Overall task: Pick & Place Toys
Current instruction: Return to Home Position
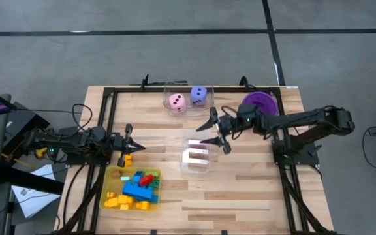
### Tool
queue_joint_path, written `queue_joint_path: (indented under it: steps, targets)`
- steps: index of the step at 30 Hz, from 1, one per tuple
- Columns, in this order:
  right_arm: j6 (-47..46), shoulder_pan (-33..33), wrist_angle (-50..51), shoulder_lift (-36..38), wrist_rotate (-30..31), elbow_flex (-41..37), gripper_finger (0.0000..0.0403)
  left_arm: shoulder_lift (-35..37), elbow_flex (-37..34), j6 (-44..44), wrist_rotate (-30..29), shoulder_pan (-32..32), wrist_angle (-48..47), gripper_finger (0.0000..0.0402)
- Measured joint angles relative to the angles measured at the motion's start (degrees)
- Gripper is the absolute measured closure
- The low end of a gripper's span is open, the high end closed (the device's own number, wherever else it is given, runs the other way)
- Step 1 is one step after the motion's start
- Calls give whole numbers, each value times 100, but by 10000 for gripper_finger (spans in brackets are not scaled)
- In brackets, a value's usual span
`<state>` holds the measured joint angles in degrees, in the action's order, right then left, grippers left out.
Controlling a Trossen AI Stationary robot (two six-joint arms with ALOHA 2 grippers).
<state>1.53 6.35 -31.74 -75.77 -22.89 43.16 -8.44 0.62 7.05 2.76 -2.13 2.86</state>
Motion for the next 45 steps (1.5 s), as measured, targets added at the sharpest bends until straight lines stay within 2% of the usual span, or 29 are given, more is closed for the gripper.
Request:
queue_joint_path:
  steps: [5,12,18,21,27,36,38,41,45]
  targets:
    - [-45,708,341,423,-690,-122,182,-80,0,0,-8,0,14,399]
    - [-231,1459,153,1850,-709,-1412,182,-106,0,0,-24,0,13,394]
    - [-438,1666,43,3350,-486,-2726,182,-106,0,0,-24,0,13,395]
    - [-422,1672,32,4085,-109,-3299,182,-106,0,0,-22,-2,15,394]
    - [-500,1671,74,5617,54,-4187,182,-106,0,0,-22,0,15,396]
    - [-563,1490,1967,7297,63,-4266,182,-106,0,0,-17,-2,16,392]
    - [-610,1368,2294,7571,72,-4268,182,-106,0,0,-17,0,15,393]
    - [-734,1132,2630,7559,204,-4269,182,-106,2,0,-15,-6,17,394]
    - [-801,597,2836,7507,872,-4271,182,-111,2,-1,-15,-7,29,394]
